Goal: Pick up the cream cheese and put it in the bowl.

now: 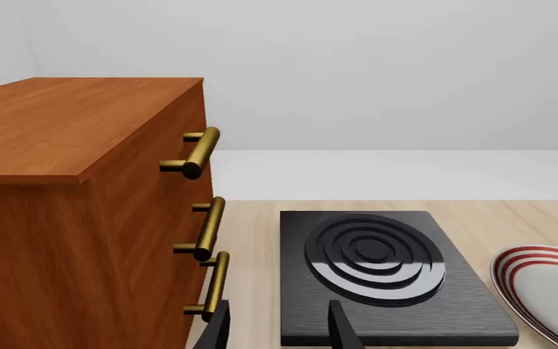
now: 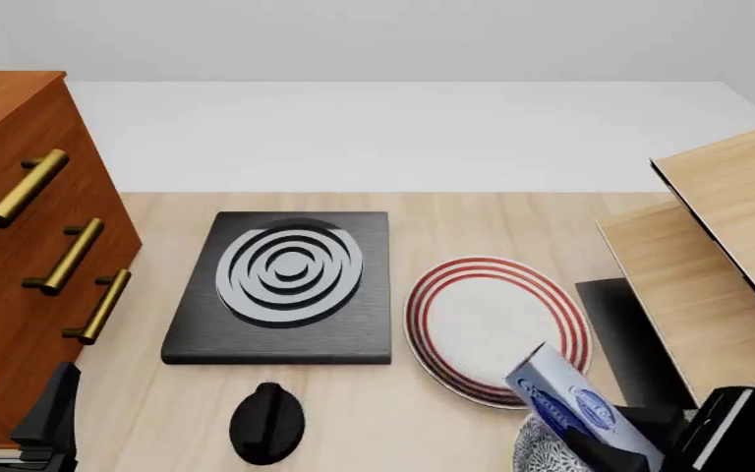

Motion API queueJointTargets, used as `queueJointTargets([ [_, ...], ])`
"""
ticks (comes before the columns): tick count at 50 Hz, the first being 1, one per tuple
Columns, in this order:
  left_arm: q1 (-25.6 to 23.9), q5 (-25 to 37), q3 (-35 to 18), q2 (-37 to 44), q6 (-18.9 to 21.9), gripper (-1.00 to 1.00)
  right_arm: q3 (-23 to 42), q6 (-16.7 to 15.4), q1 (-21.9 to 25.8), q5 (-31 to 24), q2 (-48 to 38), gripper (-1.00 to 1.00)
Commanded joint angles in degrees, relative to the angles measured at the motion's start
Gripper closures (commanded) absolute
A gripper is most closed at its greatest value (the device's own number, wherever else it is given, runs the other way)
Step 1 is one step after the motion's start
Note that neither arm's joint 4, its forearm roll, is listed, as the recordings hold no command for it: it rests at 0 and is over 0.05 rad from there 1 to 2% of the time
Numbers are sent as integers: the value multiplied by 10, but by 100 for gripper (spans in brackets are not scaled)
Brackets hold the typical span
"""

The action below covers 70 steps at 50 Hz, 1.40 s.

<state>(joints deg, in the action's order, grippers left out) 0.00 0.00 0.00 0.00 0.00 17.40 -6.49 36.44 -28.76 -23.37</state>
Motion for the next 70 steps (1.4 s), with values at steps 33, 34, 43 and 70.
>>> queueJointTargets([
  [33, 0, 0, 0, 0, 0, -100, -98, 31, -104, -51, 112, 100],
  [34, 0, 0, 0, 0, 0, -100, -100, 32, -105, -53, 114, 100],
  [43, 0, 0, 0, 0, 0, -100, -128, 37, -118, -42, 120, 100],
  [70, 0, 0, 0, 0, 0, -100, -173, 54, -127, -16, 119, 100],
])
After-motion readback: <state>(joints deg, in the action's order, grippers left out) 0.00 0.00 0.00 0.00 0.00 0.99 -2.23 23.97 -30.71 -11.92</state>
